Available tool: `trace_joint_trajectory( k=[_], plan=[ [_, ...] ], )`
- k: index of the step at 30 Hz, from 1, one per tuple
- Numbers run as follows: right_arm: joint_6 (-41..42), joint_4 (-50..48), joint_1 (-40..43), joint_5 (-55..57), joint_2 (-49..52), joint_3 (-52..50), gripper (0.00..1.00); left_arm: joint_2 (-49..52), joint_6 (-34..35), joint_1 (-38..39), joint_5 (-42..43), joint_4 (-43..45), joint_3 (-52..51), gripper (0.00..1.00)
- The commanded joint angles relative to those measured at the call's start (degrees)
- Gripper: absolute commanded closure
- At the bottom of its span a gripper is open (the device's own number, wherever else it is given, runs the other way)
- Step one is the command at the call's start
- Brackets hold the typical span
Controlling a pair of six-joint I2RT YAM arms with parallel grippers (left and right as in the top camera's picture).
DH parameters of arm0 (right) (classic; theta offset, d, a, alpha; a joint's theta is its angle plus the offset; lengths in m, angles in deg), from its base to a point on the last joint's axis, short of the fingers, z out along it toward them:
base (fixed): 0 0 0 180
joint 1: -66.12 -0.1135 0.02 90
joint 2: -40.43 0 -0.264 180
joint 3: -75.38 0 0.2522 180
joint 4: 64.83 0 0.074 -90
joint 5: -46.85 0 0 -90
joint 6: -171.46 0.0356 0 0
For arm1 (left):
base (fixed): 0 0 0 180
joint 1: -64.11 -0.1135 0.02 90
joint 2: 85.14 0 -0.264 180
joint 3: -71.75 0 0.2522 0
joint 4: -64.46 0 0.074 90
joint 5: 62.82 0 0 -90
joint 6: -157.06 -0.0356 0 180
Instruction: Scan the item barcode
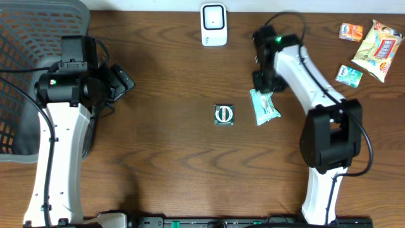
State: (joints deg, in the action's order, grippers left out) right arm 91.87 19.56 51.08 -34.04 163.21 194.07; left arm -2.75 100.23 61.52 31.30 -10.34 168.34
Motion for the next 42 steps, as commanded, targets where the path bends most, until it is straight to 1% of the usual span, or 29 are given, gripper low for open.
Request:
trace_joint_trajectory(
  k=[1, 2, 3, 4, 11, 17, 21, 25, 30, 36, 40, 42],
  plan=[
    [-0.31, 3.02, 0.66, 0.81, -0.33, 5.64, 0.79, 0.02, 0.07, -0.28, -0.74, -0.02, -0.07, 0.02],
    [-0.46, 3.34, 0.66, 0.81, -0.33, 5.66, 0.84, 0.02, 0.07, -0.28, -0.74, -0.02, -0.07, 0.02],
    [-0.44, 3.76, 0.63, 0.83, -0.31, 5.55, 0.94, 0.04, 0.04, -0.28, -0.74, -0.02, -0.07, 0.02],
    [-0.42, 3.58, 0.66, 0.83, -0.20, 4.92, 0.99, 0.04, 0.07, -0.28, -0.74, 0.00, -0.07, 0.02],
    [-0.37, -2.64, 0.72, -1.55, -0.20, -4.70, 0.99, 0.04, 0.07, -0.28, -0.72, 0.00, -0.07, 0.02],
    [-0.42, -12.26, 0.72, -4.76, -0.20, -14.97, 0.99, 0.04, 0.07, -0.28, -0.74, 0.00, -0.07, 0.02],
    [-0.13, -14.99, 0.76, -4.76, -0.20, -18.49, 0.99, 0.02, 0.07, -0.28, -0.74, -0.02, -0.07, 0.02],
    [-0.20, -13.35, 1.14, -4.70, -0.26, -17.05, 0.99, 0.02, 0.07, -0.28, -0.74, -0.02, -0.07, 0.02],
    [-0.17, -4.57, 2.12, -2.05, -0.28, -8.48, 0.99, 0.04, 0.07, -0.28, -0.74, -0.02, -0.07, 0.02],
    [-0.20, 5.64, 1.88, -4.90, -0.28, 1.90, 0.99, 0.04, 0.07, -0.28, -0.74, 0.00, -0.07, 0.02],
    [-0.20, 7.19, -0.15, -8.66, -0.28, 2.80, 0.99, 0.04, 0.07, -0.28, -0.74, 0.00, -0.07, 0.02],
    [-0.17, 6.71, -1.79, -7.80, -0.28, 1.90, 0.99, 0.04, 0.07, -0.28, -0.74, 0.00, -0.07, 0.02]
  ],
)
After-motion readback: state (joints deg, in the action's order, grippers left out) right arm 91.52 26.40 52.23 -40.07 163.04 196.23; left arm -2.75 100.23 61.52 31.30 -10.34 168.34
